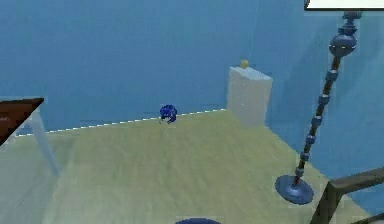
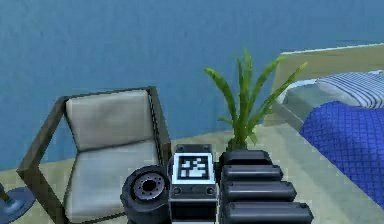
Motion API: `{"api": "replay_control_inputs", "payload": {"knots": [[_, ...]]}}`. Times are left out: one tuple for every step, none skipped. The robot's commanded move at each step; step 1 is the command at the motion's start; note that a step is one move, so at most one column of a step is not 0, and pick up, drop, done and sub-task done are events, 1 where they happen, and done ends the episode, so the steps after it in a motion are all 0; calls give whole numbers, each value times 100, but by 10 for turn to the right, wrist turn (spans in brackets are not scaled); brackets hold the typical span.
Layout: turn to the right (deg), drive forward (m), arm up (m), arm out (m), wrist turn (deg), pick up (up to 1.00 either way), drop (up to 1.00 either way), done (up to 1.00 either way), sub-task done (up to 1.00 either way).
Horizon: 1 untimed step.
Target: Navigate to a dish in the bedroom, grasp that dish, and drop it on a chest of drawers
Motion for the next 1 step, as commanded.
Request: {"api": "replay_control_inputs", "payload": {"knots": [[0,100,0,0,0,0,0,0,0]]}}
